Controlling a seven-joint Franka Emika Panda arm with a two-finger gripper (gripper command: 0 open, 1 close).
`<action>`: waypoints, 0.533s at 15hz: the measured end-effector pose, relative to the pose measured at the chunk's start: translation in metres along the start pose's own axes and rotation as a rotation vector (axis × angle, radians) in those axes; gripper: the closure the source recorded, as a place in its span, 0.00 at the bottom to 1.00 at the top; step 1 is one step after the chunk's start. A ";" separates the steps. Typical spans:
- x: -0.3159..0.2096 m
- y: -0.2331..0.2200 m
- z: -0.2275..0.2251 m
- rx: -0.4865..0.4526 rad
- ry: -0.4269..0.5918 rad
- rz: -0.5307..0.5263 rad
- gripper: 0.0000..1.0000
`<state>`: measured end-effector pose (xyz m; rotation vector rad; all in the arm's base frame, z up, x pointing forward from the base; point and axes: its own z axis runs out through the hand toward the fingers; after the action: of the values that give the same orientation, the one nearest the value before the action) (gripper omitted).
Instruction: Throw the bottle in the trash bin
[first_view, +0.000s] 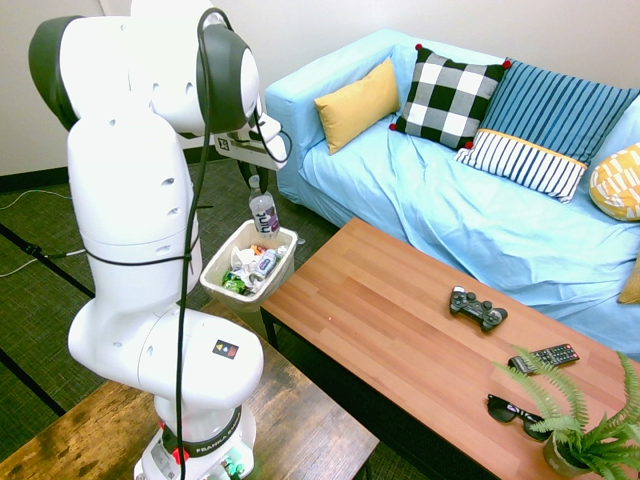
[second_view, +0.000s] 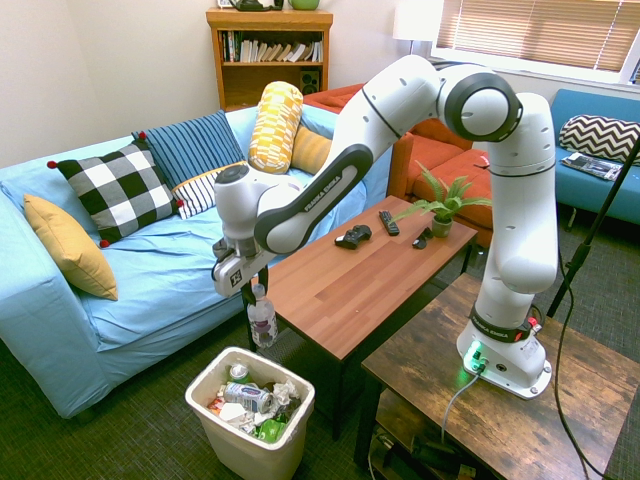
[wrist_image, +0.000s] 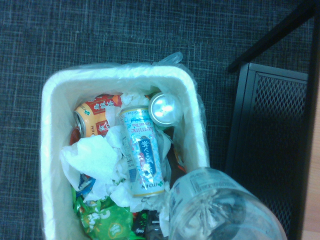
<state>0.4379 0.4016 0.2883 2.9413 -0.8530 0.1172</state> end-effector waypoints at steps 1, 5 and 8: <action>-0.007 -0.008 0.011 -0.011 0.009 -0.008 0.00; -0.001 -0.018 0.038 -0.040 0.015 0.002 0.00; -0.002 -0.018 0.041 -0.044 0.013 0.000 0.00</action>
<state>0.4476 0.4138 0.2465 2.8960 -0.8425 0.1163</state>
